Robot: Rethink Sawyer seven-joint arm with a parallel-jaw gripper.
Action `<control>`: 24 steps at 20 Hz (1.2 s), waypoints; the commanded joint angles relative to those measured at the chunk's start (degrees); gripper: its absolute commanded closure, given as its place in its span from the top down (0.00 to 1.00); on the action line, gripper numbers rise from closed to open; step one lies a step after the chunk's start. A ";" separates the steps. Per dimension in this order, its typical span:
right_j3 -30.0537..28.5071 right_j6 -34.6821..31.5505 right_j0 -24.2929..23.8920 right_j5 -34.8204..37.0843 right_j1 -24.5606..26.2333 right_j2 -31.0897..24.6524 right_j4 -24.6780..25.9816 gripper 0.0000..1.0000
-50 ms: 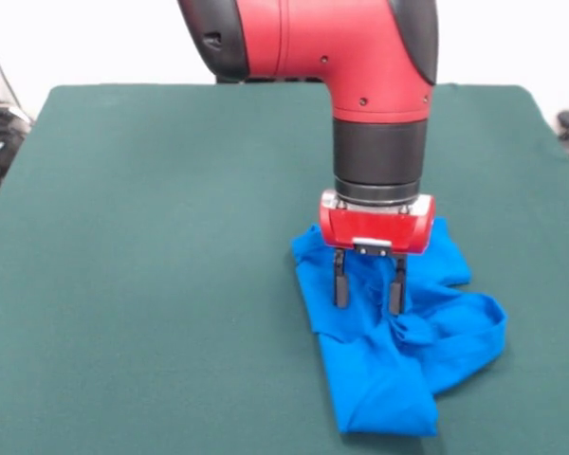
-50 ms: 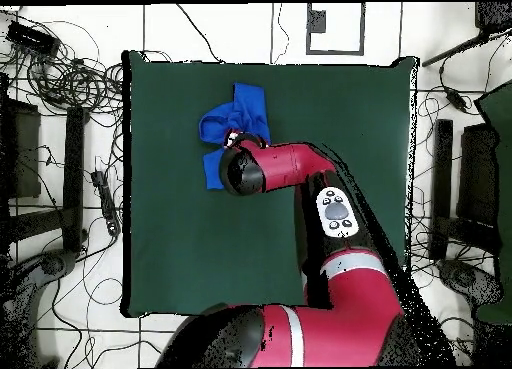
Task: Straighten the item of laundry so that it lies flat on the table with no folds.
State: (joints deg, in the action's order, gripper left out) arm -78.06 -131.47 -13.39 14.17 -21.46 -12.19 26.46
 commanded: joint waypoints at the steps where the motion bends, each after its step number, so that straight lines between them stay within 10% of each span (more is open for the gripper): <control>1: -5.31 -0.18 3.05 3.99 3.39 -6.21 -1.54 1.00; 24: -2.24 -3.24 7.84 3.88 4.17 -3.17 -3.69 1.00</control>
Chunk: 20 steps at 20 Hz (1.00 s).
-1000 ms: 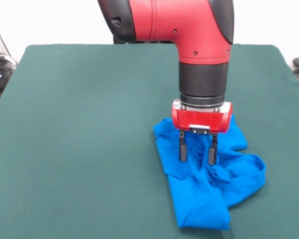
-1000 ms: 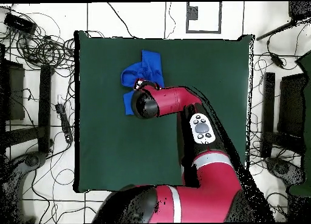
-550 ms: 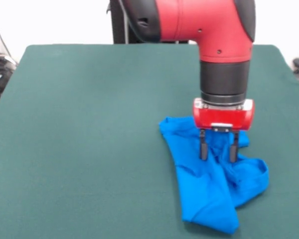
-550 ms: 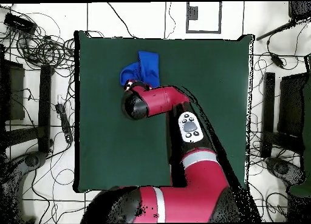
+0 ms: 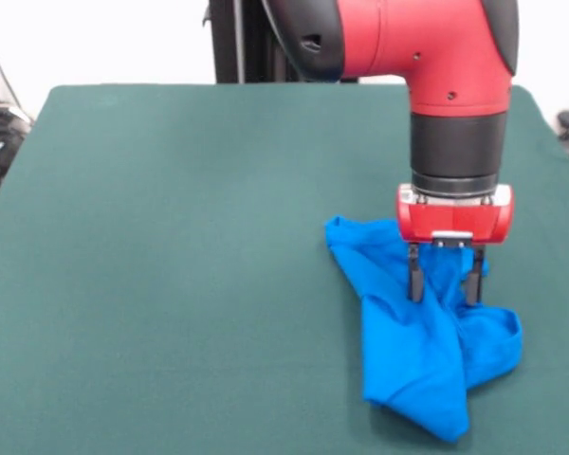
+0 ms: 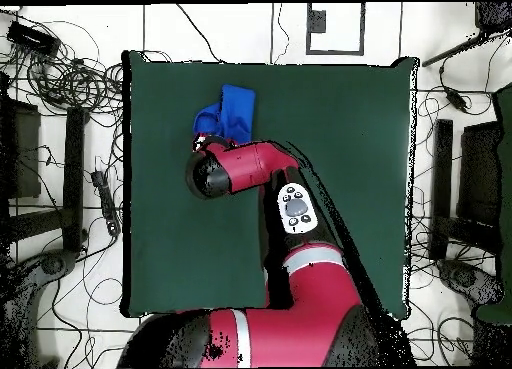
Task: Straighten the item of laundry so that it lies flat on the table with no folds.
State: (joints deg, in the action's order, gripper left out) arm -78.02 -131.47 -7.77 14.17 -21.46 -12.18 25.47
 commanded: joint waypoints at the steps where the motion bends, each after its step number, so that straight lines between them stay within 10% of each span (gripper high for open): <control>1: -2.27 -3.18 2.17 3.96 4.14 -3.16 -2.70 1.00; 20: -5.46 4.89 -3.58 10.07 -2.75 -5.29 -0.97 1.00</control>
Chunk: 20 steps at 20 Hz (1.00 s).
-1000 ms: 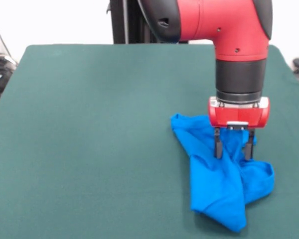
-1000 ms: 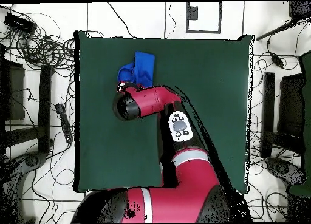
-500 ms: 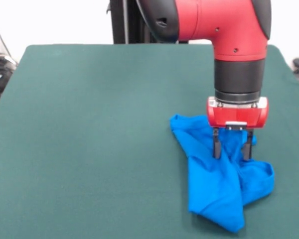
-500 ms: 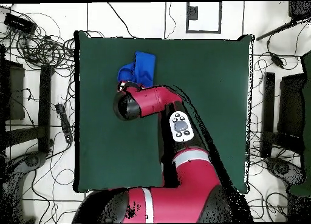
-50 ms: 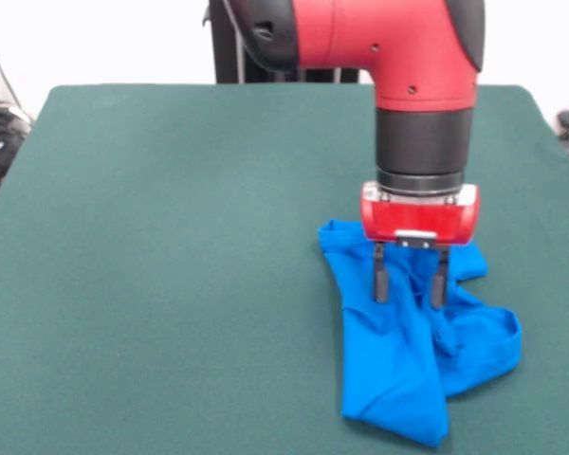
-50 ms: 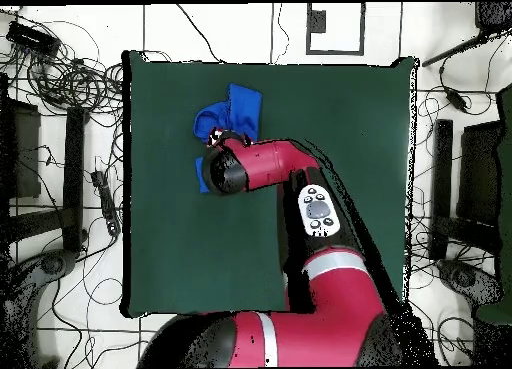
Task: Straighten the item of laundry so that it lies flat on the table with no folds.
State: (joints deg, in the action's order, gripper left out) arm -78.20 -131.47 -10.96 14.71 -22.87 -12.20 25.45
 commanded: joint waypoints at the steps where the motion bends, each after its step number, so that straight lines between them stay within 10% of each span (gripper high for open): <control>1: -5.33 4.78 -0.26 10.03 -1.74 -5.30 -1.14 1.00; 20: -6.03 3.16 0.49 11.68 -3.55 -5.72 -1.52 1.00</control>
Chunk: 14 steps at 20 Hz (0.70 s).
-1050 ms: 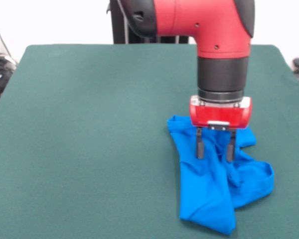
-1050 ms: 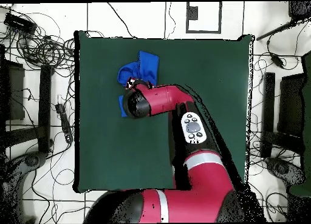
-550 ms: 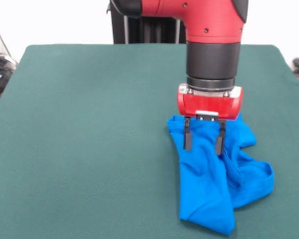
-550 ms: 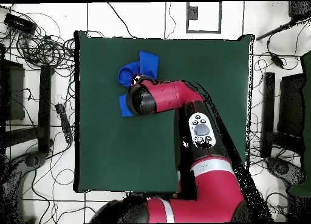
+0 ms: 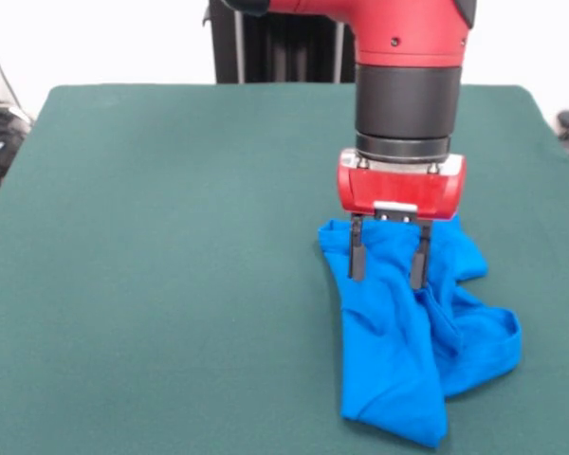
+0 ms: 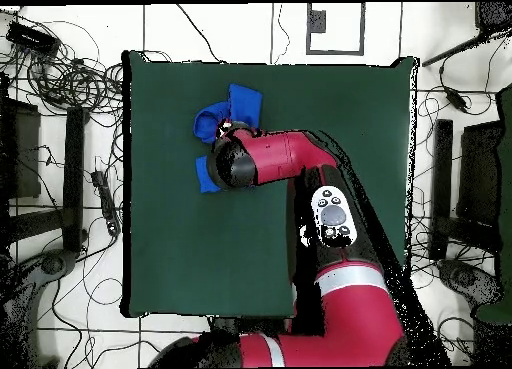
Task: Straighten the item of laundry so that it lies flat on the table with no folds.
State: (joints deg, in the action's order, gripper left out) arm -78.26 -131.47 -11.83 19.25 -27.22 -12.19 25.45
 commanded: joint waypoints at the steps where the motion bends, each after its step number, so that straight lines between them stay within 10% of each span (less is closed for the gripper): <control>1: -6.07 3.01 1.46 7.29 0.63 -5.79 -1.69 1.00; 14: -6.11 1.25 3.69 6.99 1.22 -7.83 -4.15 1.00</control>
State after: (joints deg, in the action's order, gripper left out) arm -78.66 -131.47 -11.49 19.25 -27.24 -13.52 23.79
